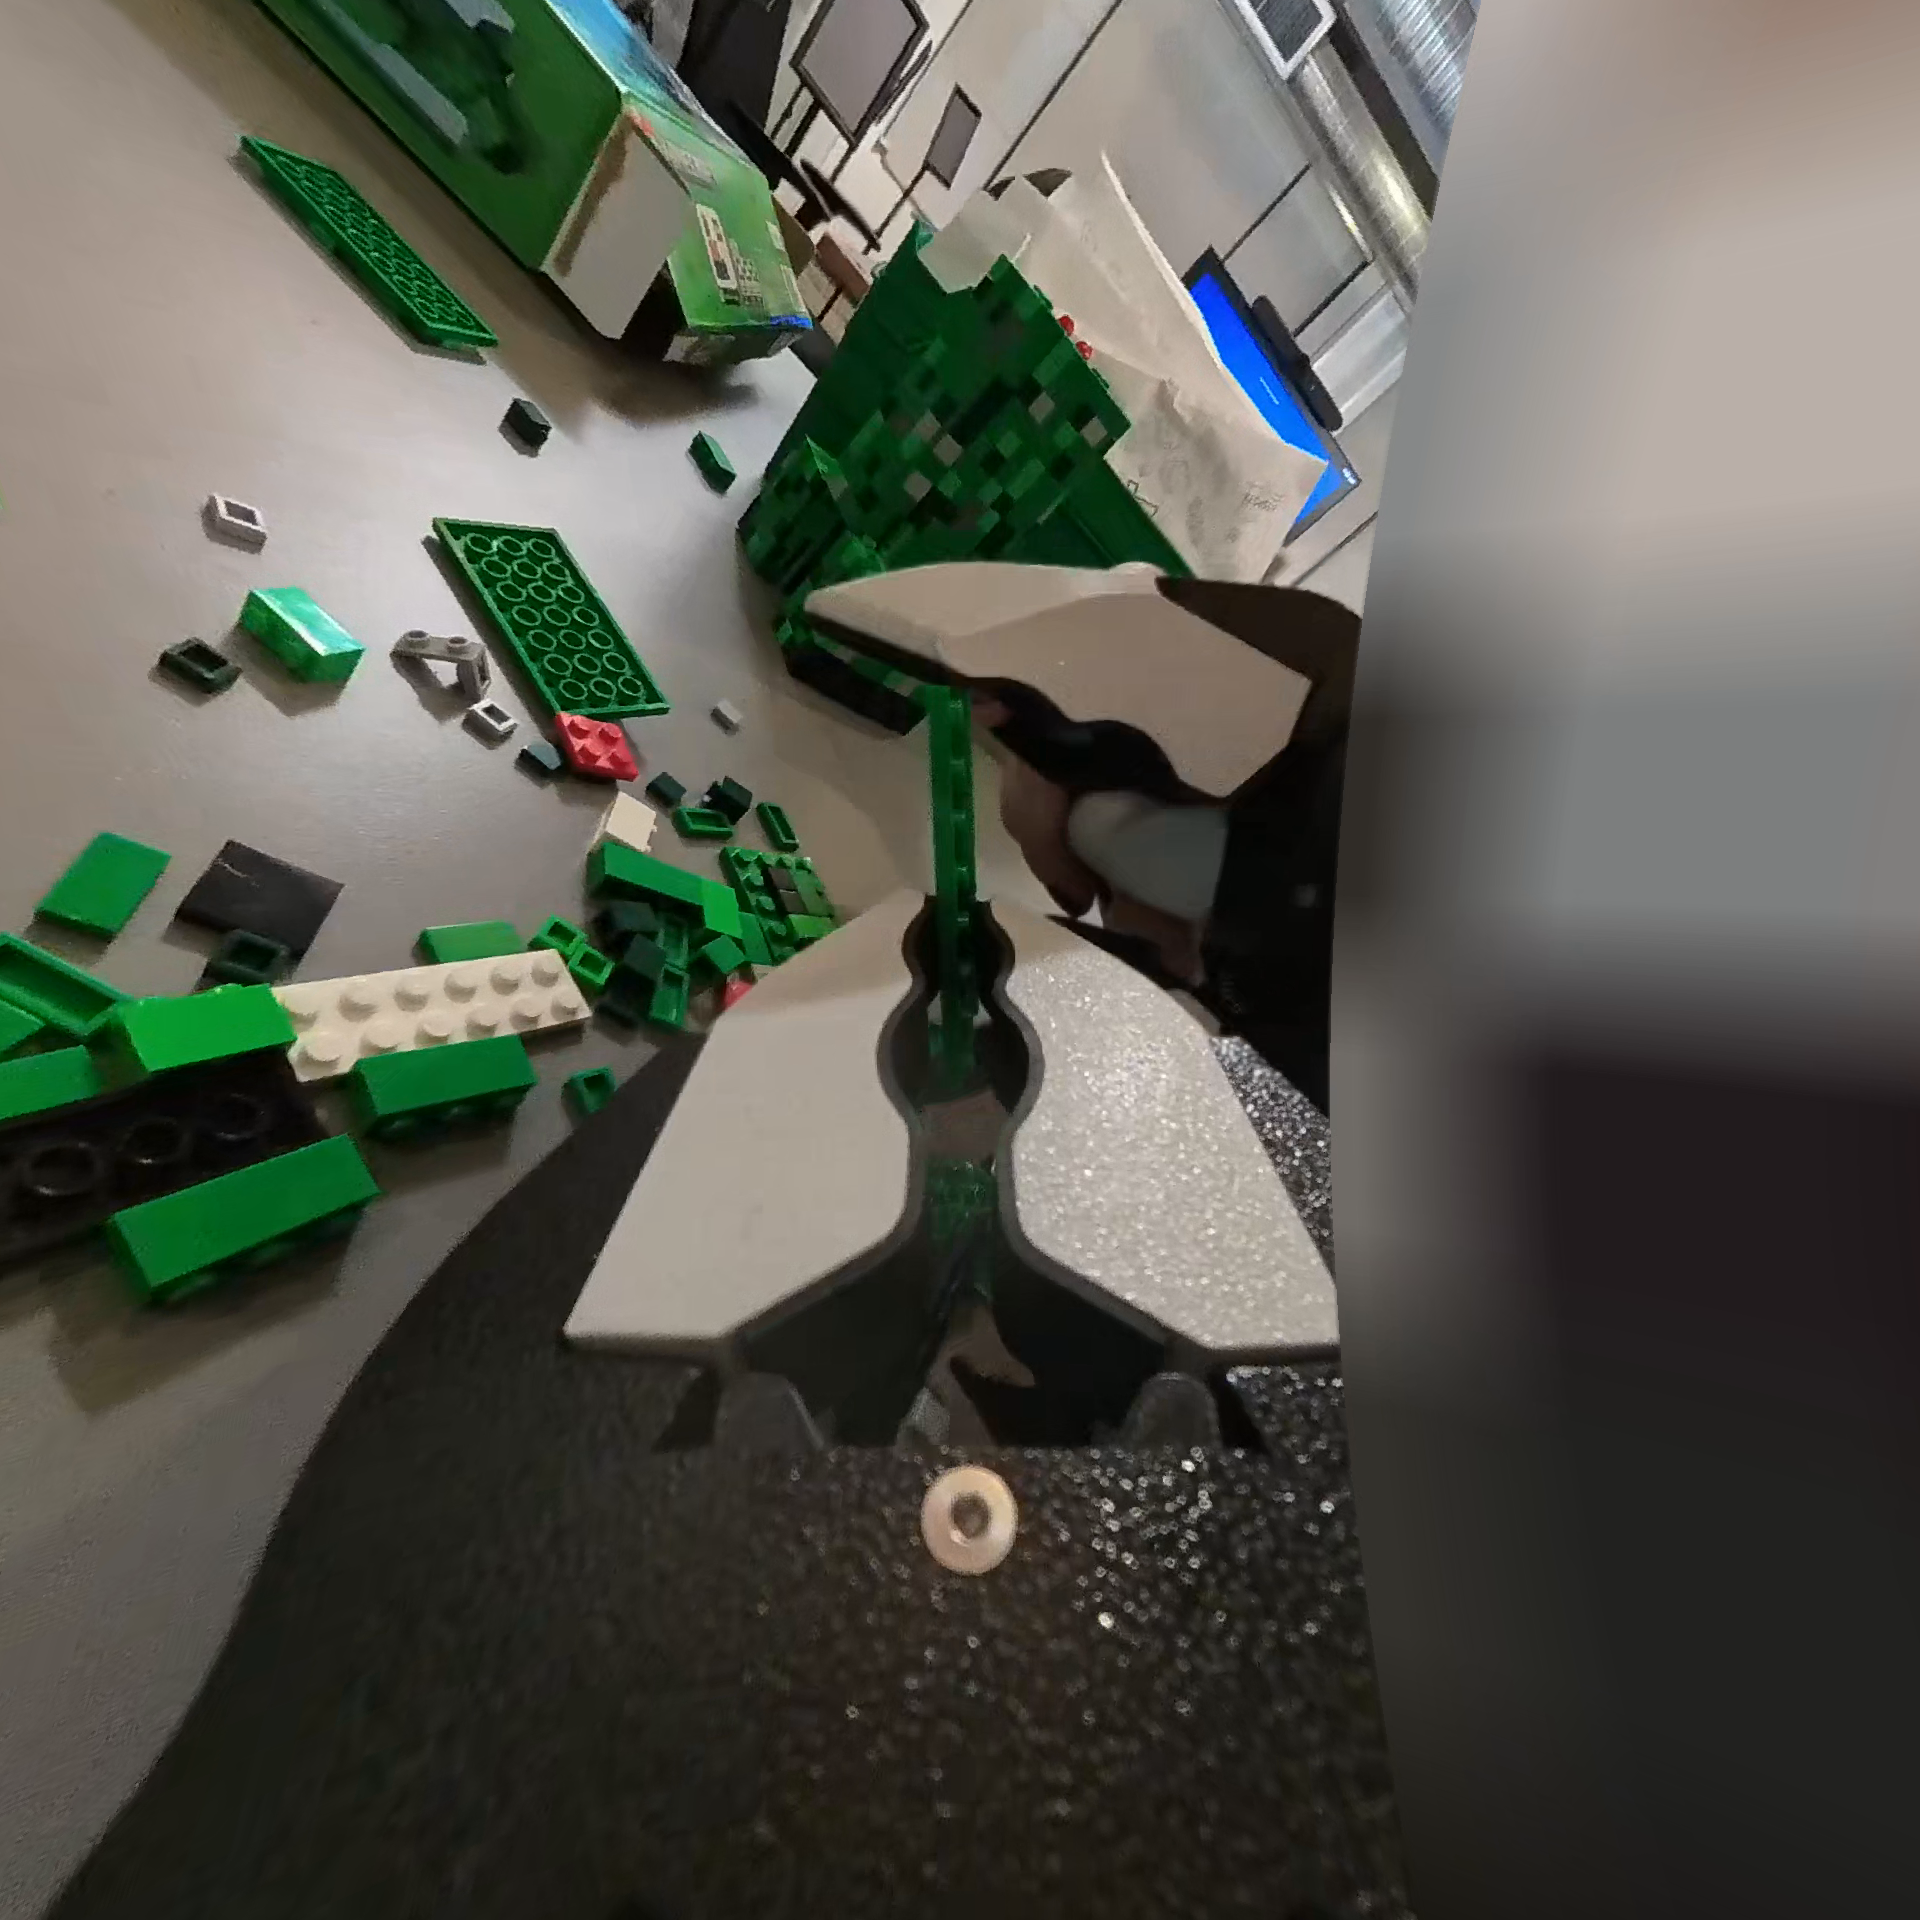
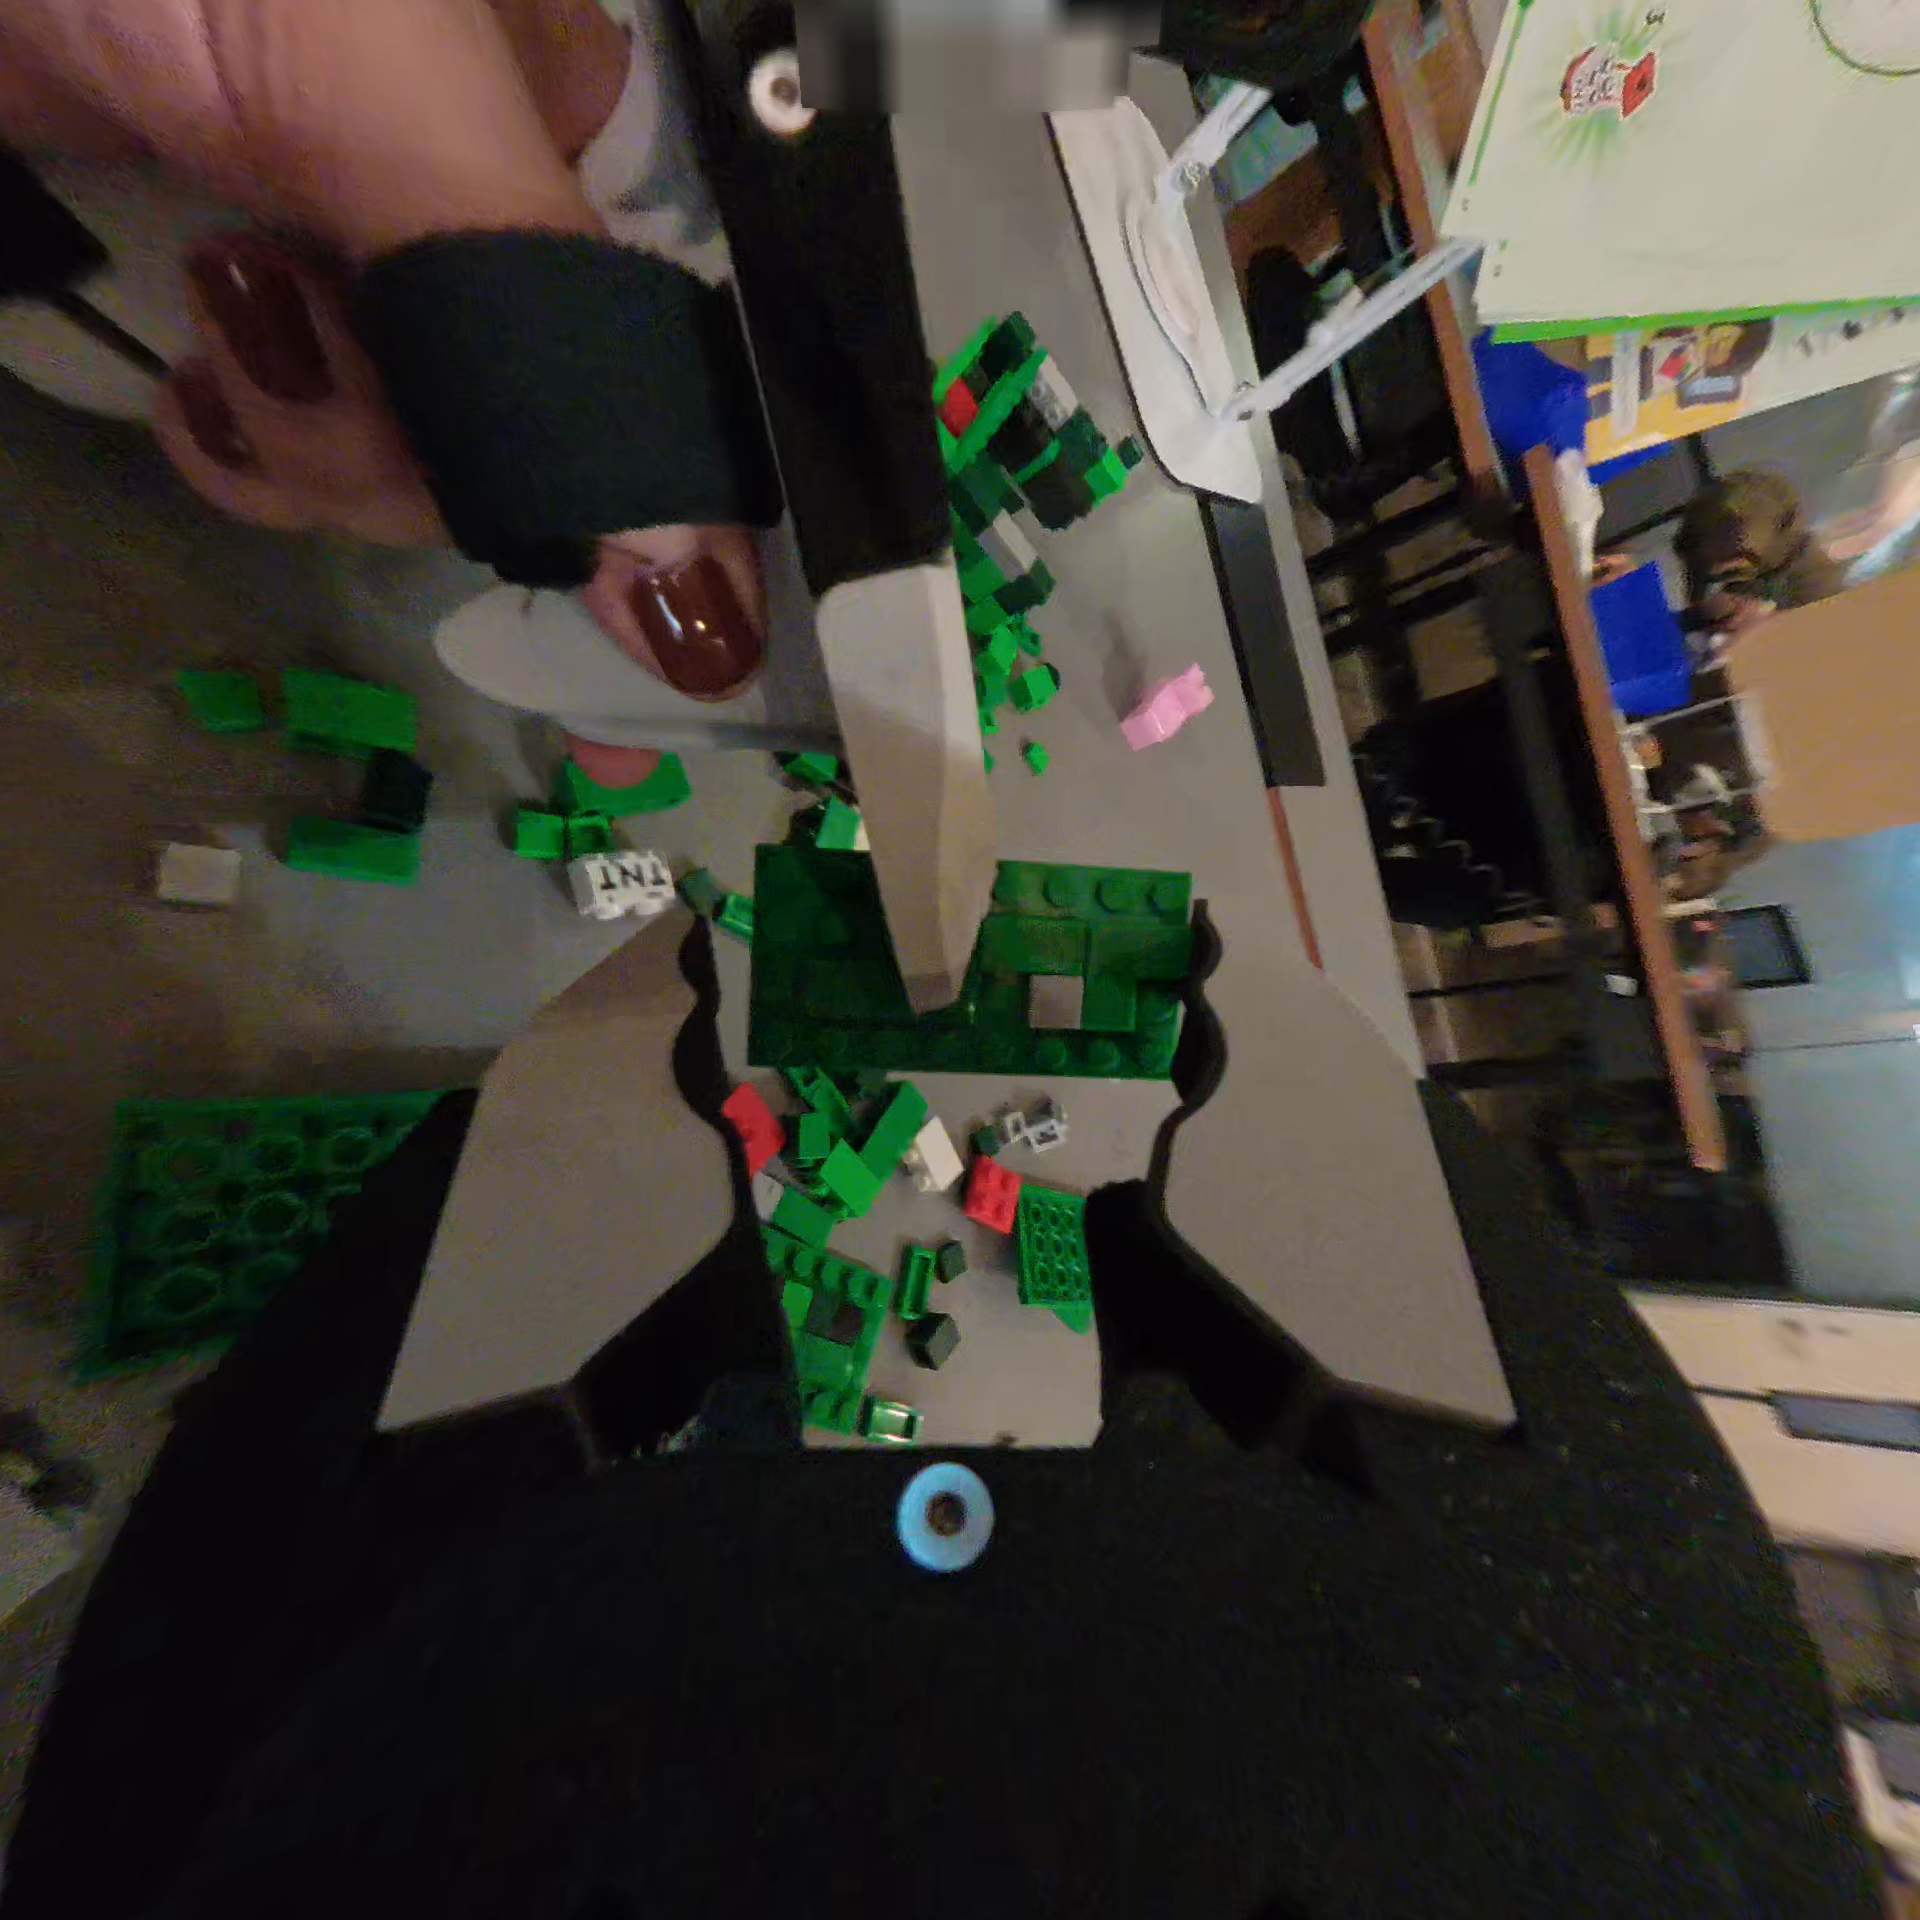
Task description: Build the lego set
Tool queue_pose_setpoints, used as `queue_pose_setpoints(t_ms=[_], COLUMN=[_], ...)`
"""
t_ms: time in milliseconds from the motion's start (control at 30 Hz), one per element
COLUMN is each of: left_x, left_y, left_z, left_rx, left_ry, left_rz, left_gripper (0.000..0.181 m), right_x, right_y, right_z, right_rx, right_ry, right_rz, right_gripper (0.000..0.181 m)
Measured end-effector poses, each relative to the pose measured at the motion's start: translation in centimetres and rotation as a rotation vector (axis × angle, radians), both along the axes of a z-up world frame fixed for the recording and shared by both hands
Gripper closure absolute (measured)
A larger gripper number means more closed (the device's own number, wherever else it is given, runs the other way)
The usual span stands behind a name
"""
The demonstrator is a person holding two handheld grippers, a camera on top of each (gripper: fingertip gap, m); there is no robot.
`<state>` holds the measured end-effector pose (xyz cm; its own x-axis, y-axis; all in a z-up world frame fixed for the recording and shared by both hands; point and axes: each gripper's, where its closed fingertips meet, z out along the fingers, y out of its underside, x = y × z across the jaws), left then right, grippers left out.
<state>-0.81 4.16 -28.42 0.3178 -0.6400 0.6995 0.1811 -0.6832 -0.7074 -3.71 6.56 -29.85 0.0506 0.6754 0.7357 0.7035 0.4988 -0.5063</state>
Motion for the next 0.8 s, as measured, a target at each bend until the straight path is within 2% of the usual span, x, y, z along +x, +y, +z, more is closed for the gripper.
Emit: queue_pose_setpoints(t_ms=[33, 200, 267, 300, 367, 600, 800], left_x=[0.0, 0.0, -0.3, -0.6, -1.3, -1.5, -1.8], left_y=[0.0, -0.1, 0.0, 0.2, 0.4, 0.1, 0.5], left_z=[-0.2, 0.1, 0.9, 1.1, 1.6, 1.2, -0.1], left_rx=[-0.002, 0.02, 0.033, 0.042, 0.065, 0.061, 0.029], left_ry=[0.004, -0.02, -0.074, -0.093, -0.126, -0.104, -0.016], left_rz=[0.002, -0.034, -0.038, -0.029, -0.018, -0.072, -0.03], left_gripper=[0.176, 0.174, 0.161, 0.161, 0.176, 0.176, 0.178], right_x=[0.1, 0.0, -0.1, -0.2, -0.4, -0.6, -0.8], right_y=[0.2, 0.0, -0.5, -0.7, -1.1, -1.7, -1.4], right_z=[0.0, 0.1, 0.0, 0.0, 0.0, -0.4, -1.5], right_rx=[0.033, 0.002, -0.028, -0.035, -0.042, -0.12, -0.087], right_ry=[-0.01, 0.023, 0.033, 0.037, 0.039, 0.069, 0.039], right_rz=[-0.009, 0.025, 0.058, 0.073, 0.097, 0.142, 0.148], right_gripper=[0.101, 0.102, 0.103, 0.103, 0.103, 0.103, 0.103])
